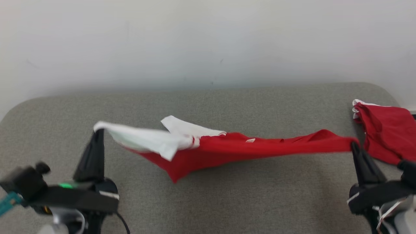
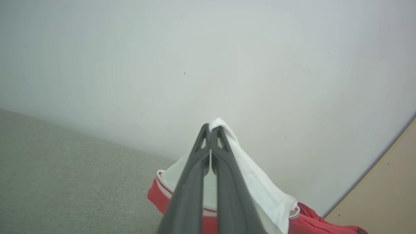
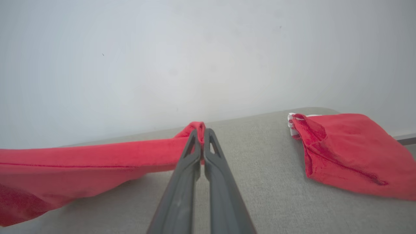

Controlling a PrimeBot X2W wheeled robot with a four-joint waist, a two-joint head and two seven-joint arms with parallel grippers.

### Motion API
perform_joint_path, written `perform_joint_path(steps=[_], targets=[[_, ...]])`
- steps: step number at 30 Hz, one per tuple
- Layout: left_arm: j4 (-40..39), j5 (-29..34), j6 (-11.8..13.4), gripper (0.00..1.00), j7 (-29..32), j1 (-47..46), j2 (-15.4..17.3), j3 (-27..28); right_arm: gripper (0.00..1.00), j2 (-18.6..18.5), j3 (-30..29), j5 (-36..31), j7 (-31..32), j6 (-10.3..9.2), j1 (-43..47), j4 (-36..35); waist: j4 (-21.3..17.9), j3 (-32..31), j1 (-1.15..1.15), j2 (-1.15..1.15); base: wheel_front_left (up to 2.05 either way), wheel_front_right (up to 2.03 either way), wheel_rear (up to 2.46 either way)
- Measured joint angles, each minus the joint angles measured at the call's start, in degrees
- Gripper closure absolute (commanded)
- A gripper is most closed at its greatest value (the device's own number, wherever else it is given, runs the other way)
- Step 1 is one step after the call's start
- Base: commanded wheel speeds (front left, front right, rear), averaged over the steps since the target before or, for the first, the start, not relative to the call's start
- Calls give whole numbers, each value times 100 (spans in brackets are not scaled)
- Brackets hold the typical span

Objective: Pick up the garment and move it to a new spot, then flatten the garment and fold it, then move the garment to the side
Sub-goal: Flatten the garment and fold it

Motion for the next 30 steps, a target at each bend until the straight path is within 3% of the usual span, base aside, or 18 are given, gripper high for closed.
perform_joint_path(steps=[7, 12, 21, 30], targets=[[-380, -325, -162, 100, 471, -1332, 305, 188, 100, -472, -136, 492, 1029, 0, -684, -1340, -153, -172, 0, 0, 0, 0, 0], [-502, -441, -212, 100, 842, -2356, 559, 264, 100, -714, -292, 828, 1714, 0, -1609, -1849, -257, -251, 0, 0, 0, 0, 0], [-231, -609, -160, 100, 1352, -3662, 805, 322, 100, -1078, -667, 998, 2544, 0, -2808, -1681, -336, -344, 0, 0, 0, 0, 0], [553, -693, -165, 100, 1897, -4281, 901, 25, 100, -901, -698, 867, 3018, 0, -3305, -1256, -374, -251, 0, 0, 0, 0, 0]])
